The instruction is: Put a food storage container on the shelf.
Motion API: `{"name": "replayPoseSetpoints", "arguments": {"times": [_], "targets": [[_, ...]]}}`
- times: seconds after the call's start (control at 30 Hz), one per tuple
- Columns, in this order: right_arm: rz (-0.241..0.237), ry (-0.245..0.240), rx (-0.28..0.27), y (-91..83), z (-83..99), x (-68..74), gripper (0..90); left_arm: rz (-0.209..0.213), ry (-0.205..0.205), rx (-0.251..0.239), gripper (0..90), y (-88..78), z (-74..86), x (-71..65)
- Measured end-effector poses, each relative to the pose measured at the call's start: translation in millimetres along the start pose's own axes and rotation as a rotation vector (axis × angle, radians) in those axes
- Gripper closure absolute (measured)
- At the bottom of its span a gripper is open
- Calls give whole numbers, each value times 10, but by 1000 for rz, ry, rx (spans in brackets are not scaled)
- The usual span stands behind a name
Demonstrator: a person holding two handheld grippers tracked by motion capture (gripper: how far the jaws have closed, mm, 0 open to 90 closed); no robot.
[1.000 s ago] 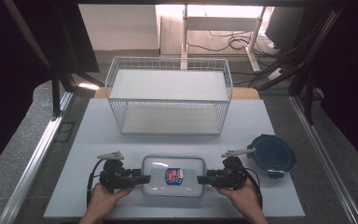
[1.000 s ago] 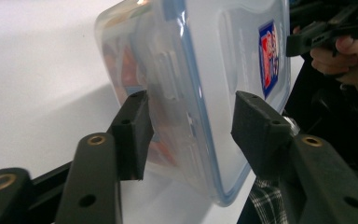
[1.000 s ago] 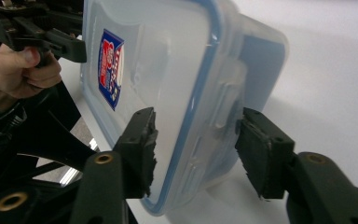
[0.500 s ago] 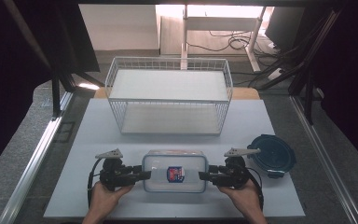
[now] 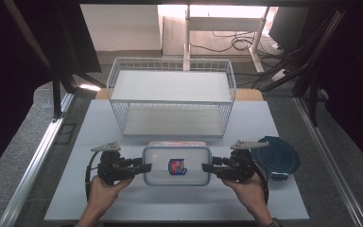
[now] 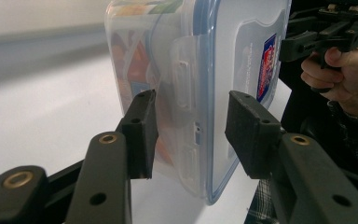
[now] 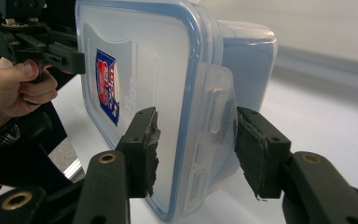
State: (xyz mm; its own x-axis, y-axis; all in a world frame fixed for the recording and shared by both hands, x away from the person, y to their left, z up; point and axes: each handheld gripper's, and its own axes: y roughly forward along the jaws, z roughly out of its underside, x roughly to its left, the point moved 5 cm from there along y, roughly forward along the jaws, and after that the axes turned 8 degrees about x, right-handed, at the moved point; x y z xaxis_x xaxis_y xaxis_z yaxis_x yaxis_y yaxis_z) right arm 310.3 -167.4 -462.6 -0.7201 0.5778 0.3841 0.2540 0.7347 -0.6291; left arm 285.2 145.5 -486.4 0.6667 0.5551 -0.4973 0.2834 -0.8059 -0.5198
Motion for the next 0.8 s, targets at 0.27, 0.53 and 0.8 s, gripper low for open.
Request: {"name": "replayPoseSetpoints", "arguments": {"times": [0.27,0.53,0.8], "targets": [[-18,-29,-54,-119,-322,41,512,-16,28,-37,543,-189,-280,-43],[-23,-44,-97,-217,-622,61,518,-13,35,-77,544,-317,-524,-32],[-14,-60,-114,-297,-887,75,517,-21,48,-92,544,-425,-765,-29]]}}
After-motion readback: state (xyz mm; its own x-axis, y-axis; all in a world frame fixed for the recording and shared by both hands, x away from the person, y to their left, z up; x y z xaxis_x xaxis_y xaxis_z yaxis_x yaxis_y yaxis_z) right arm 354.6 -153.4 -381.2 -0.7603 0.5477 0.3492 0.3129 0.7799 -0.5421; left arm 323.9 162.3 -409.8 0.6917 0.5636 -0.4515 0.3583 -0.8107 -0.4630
